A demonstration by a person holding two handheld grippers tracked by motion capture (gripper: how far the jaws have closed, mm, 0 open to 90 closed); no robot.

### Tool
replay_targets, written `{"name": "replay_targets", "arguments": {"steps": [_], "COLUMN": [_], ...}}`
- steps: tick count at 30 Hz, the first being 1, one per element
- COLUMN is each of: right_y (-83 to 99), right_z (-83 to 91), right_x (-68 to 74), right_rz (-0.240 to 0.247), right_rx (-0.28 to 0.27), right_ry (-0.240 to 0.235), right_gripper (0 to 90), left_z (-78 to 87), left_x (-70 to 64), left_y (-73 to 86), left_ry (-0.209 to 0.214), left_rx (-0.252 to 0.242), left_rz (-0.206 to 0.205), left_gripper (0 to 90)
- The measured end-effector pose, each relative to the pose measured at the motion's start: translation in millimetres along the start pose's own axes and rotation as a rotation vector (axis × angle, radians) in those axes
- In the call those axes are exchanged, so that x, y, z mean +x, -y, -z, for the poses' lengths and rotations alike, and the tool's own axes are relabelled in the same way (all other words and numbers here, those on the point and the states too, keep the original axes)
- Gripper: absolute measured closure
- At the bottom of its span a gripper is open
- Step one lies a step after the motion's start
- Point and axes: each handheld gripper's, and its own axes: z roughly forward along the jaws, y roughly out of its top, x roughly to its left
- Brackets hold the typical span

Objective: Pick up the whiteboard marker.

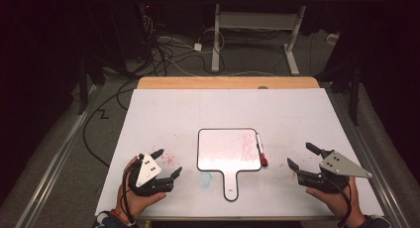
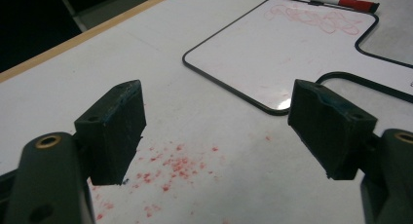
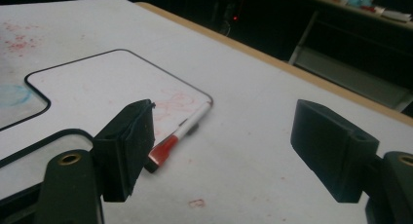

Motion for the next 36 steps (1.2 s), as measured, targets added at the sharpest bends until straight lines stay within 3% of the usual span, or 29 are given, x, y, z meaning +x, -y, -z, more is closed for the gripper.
{"name": "replay_targets", "arguments": {"steps": [5, 11, 12, 16, 17, 19, 21, 26, 34, 35, 36], "right_y": [2.2, 0.8, 0.2, 0.5, 0.4, -1.3, -4.3, -13.3, -30.8, -31.9, -32.3], "right_z": [-7.7, -10.9, -11.9, -15.7, -17.6, -24.1, -31.2, -54.6, -104.6, -112.1, -120.3], "right_x": [3.7, 6.0, 6.4, 7.3, 5.9, 0.3, -6.3, -15.3, -16.0, -16.8, -17.7], "right_rz": [0.006, 0.018, 0.017, 0.014, 0.011, -0.043, -0.081, -0.141, -0.162, -0.185, -0.209], "right_rx": [0.017, 0.018, 0.021, 0.051, 0.069, 0.108, 0.13, 0.214, 0.332, 0.348, 0.371], "right_ry": [-0.021, -0.023, -0.025, -0.052, -0.064, -0.098, -0.132, -0.168, -0.221, -0.23, -0.242], "right_gripper": [24.4, 26.2, 26.1, 26.2, 26.9, 28.6, 30.3, 33.9, 41.9, 43.3, 44.9], "left_z": [-4.4, -4.8, -4.4, -4.7, -5.9, -8.3, -9.9, -13.1, -15.9, -16.8, -17.7], "left_x": [0.5, -1.3, -0.5, -3.9, -5.2, -6.0, -7.1, -8.1, -10.3, -10.0, -11.1], "left_y": [2.3, 8.5, 8.8, 10.1, 10.6, 10.6, 10.9, 11.5, 11.9, 11.9, 12.5], "left_ry": [-0.007, 0.005, 0.003, 0.013, 0.013, 0.011, 0.019, 0.025, 0.032, 0.03, 0.037], "left_rx": [0.018, 0.047, 0.042, 0.066, 0.08, 0.09, 0.108, 0.116, 0.135, 0.136, 0.143], "left_rz": [-0.016, 0.001, -0.012, -0.005, -0.017, -0.039, -0.036, -0.035, -0.05, -0.064, -0.053], "left_gripper": [20.1, 20.1, 20.1, 20.1, 20.1, 20.2, 20.1, 20.2, 20.6, 20.6, 20.6]}}
